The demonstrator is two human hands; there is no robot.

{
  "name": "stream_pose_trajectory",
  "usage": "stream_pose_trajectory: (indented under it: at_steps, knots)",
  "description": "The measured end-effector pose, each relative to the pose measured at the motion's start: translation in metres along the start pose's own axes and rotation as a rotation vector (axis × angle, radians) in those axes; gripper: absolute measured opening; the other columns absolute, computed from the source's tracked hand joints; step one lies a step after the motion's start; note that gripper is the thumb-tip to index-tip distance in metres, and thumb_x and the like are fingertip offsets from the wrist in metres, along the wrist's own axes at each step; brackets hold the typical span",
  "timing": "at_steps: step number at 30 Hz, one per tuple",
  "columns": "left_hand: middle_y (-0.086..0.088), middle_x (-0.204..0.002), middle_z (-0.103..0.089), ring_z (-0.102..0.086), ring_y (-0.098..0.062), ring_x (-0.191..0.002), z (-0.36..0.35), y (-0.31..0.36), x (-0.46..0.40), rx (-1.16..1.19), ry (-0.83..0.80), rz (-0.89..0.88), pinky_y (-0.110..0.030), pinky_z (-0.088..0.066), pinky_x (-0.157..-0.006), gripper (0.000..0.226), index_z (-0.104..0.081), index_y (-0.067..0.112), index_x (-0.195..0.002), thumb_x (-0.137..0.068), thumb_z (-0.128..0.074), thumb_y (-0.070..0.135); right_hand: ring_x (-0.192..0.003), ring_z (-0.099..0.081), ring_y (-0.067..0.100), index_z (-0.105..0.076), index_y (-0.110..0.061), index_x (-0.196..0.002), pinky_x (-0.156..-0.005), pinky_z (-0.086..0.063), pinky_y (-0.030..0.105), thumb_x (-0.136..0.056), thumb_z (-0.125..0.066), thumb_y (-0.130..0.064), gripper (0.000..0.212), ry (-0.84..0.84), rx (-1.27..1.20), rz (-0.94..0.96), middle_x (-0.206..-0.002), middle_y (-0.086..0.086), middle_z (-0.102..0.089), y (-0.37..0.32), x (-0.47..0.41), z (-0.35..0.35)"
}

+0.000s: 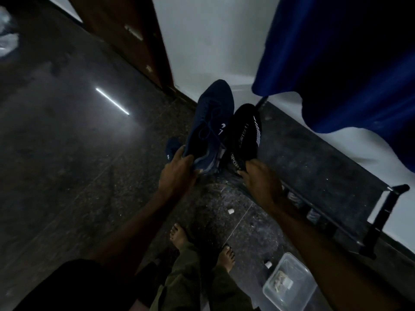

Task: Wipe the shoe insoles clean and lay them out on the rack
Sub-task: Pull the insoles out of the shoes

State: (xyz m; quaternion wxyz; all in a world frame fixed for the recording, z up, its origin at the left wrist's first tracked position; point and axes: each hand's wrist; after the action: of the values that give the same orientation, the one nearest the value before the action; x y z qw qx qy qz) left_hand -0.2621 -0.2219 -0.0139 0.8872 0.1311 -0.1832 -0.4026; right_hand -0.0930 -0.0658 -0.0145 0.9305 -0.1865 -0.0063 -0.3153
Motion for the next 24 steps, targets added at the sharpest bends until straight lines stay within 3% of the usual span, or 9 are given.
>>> stream_pose_trajectory:
  at_steps: [2, 4, 8, 11, 14, 17, 20, 24]
  knots:
    - [-0.013, -0.137, -0.047, -0.061, -0.034, -0.098, 0.009, -0.024, 0.005, 0.023, 0.032, 0.052, -0.038, -0.046, -0.068, 0.021, -0.063, 0.009, -0.102, -0.089, -0.062, 0.025, -0.063, -0.060, 0.030, -0.059, -0.001, -0.071, -0.051, -0.036, 0.027, -0.082, -0.076, -0.012, 0.022, 0.001, 0.002, 0.089, -0.074, 0.013, -0.059, -0.019, -0.014, -0.008]
    - [-0.014, -0.132, -0.050, -0.061, -0.035, -0.097, 0.014, -0.048, 0.010, 0.044, 0.050, 0.104, -0.039, -0.047, -0.069, 0.021, -0.064, 0.009, -0.104, -0.088, -0.061, 0.023, -0.060, -0.059, 0.032, -0.057, -0.002, -0.068, -0.049, -0.042, 0.030, -0.079, -0.077, -0.008, 0.023, -0.040, -0.015, 0.155, -0.071, 0.015, -0.058, -0.037, -0.029, -0.017]
    - [-0.015, -0.122, -0.054, -0.060, -0.035, -0.092, 0.008, -0.098, 0.022, 0.075, 0.058, 0.210, -0.038, -0.047, -0.067, 0.019, -0.063, 0.009, -0.101, -0.091, -0.060, 0.025, -0.072, -0.062, 0.039, -0.059, 0.000, -0.076, -0.060, -0.049, 0.042, -0.085, -0.070, -0.011, 0.018, -0.146, -0.002, 0.217, -0.082, 0.021, -0.061, -0.072, -0.059, -0.048]
    - [-0.015, -0.115, -0.056, -0.060, -0.034, -0.092, -0.009, -0.139, 0.032, 0.095, 0.006, 0.341, -0.033, -0.039, -0.065, 0.019, -0.062, 0.010, -0.101, -0.092, -0.060, 0.027, -0.086, -0.062, 0.037, -0.060, -0.003, -0.087, -0.070, -0.047, 0.040, -0.092, -0.063, -0.019, 0.017, -0.271, 0.091, 0.277, -0.095, 0.017, -0.062, -0.098, -0.081, -0.090]
    - [-0.010, -0.116, -0.055, -0.060, -0.029, -0.094, -0.037, -0.186, 0.041, 0.116, -0.096, 0.453, -0.032, -0.041, -0.067, 0.019, -0.060, 0.016, -0.105, -0.092, -0.060, 0.028, -0.101, -0.060, 0.032, -0.058, -0.007, -0.103, -0.081, -0.047, 0.038, -0.098, -0.053, -0.027, 0.021, -0.451, 0.233, 0.299, -0.109, 0.012, -0.058, -0.121, -0.099, -0.140]
    - [-0.009, -0.118, -0.054, -0.060, -0.027, -0.095, -0.067, -0.234, 0.047, 0.140, -0.144, 0.543, -0.034, -0.047, -0.070, 0.022, -0.059, 0.018, -0.110, -0.091, -0.061, 0.030, -0.107, -0.058, 0.032, -0.057, -0.008, -0.107, -0.083, -0.047, 0.039, -0.099, -0.050, -0.026, 0.021, -0.567, 0.282, 0.326, -0.114, 0.012, -0.057, -0.143, -0.112, -0.199]
    - [-0.008, -0.119, -0.054, -0.061, -0.025, -0.096, -0.094, -0.278, 0.047, 0.150, -0.177, 0.630, -0.028, -0.042, -0.067, 0.022, -0.058, 0.019, -0.110, -0.093, -0.060, 0.032, -0.109, -0.057, 0.033, -0.056, -0.007, -0.110, -0.084, -0.045, 0.039, -0.100, -0.048, -0.025, 0.022, -0.655, 0.306, 0.360, -0.117, 0.013, -0.056, -0.164, -0.122, -0.253]
    - [-0.009, -0.117, -0.056, -0.062, -0.027, -0.095, -0.124, -0.335, 0.039, 0.162, -0.195, 0.704, -0.037, -0.052, -0.072, 0.021, -0.055, 0.019, -0.106, -0.092, -0.061, 0.034, -0.109, -0.057, 0.033, -0.056, -0.008, -0.110, -0.084, -0.045, 0.039, -0.098, -0.051, -0.023, 0.020, -0.721, 0.317, 0.417, -0.119, 0.012, -0.056, -0.193, -0.142, -0.316]
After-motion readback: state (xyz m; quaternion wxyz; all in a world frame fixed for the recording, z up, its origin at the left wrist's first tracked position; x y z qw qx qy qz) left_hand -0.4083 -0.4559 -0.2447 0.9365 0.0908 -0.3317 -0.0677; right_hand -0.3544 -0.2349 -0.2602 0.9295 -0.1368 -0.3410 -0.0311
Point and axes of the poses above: each hand's wrist, its own x-axis away from the middle knuckle, its own z-axis out of the back of the hand, y = z × x
